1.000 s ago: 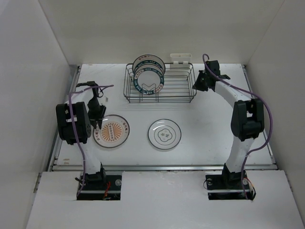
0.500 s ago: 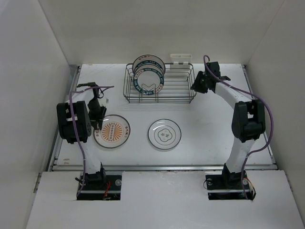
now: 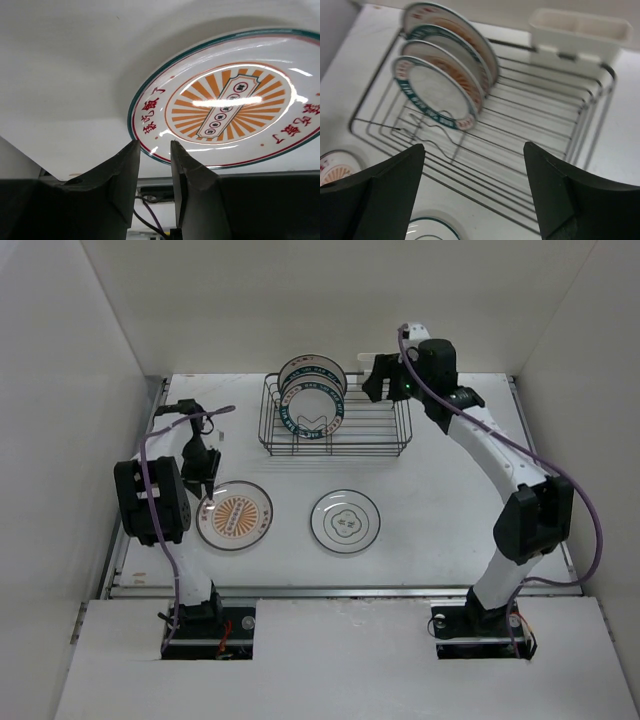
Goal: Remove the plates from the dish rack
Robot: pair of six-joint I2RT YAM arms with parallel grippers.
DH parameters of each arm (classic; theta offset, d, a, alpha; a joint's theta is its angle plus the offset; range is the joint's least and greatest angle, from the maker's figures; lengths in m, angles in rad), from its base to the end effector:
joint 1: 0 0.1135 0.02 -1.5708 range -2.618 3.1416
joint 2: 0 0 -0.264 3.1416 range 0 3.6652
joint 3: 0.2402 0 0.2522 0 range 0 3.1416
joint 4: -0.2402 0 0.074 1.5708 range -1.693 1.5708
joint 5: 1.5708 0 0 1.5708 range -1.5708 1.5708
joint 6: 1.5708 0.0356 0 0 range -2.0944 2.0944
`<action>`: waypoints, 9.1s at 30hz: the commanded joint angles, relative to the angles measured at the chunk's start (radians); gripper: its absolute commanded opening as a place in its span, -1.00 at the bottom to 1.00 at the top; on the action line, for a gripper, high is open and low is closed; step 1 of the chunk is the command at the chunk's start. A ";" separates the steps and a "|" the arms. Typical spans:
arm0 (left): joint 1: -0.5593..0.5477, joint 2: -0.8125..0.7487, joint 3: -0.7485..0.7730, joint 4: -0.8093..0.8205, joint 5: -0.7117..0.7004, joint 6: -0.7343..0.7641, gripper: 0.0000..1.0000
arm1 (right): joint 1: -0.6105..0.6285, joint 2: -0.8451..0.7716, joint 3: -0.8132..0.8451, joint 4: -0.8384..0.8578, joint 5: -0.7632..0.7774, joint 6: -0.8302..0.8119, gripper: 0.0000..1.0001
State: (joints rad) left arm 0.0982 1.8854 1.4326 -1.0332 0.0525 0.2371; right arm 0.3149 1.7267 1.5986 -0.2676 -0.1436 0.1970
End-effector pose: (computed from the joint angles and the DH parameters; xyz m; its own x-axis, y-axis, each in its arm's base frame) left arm 0.3560 0.0332 0.2022 -0.9858 0.1386 -0.0946 0.1421 0.9894 -0.0309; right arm 0.3905 0.1326 0.3604 -0.4440 0.0591 -0.8941 -0.3520 0.9061 0.2347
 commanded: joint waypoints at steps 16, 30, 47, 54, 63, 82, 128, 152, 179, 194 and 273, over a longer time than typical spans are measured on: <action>0.001 -0.058 0.156 -0.100 -0.005 -0.059 -0.44 | 0.067 0.488 0.482 0.080 -0.416 -0.140 -0.01; 0.001 -0.029 0.166 -0.100 -0.014 -0.059 -0.44 | 0.067 0.579 0.514 0.102 -0.373 -0.080 -0.28; 0.001 -0.020 0.147 -0.100 -0.014 -0.059 -0.44 | 0.067 0.497 0.449 0.082 -0.206 -0.126 0.19; 0.001 -0.020 0.147 -0.100 -0.023 -0.059 -0.42 | 0.067 0.577 0.508 0.070 -0.258 -0.126 0.07; 0.001 -0.011 0.138 -0.100 -0.023 -0.059 -0.42 | 0.076 0.623 0.531 0.061 -0.309 -0.117 -0.22; 0.001 -0.029 0.129 -0.100 -0.014 -0.059 -0.42 | 0.076 0.449 0.478 0.071 -0.268 -0.200 -1.00; -0.341 0.259 0.799 0.364 0.032 -0.087 0.26 | 0.006 0.116 -0.351 -0.487 -0.554 -0.097 -0.22; -0.420 0.432 0.813 0.613 -0.086 -0.039 0.24 | 0.006 0.019 -0.276 -0.645 -0.148 -0.033 0.35; -0.420 0.345 0.775 0.539 -0.059 0.007 -1.00 | 0.006 0.039 -0.244 -0.654 -0.168 -0.033 0.35; -0.393 0.224 0.784 0.386 0.224 -0.028 -1.00 | 0.006 0.021 -0.197 -0.683 -0.177 -0.033 0.16; -0.319 0.011 0.858 0.203 0.160 -0.375 1.00 | -0.036 0.145 -0.083 0.515 -1.028 0.422 -1.00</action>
State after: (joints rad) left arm -0.2626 1.9808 2.2398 -0.8581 0.3515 -0.0631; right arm 0.2699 2.0056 1.5326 0.3965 -1.1168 0.7685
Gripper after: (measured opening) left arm 0.997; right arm 0.068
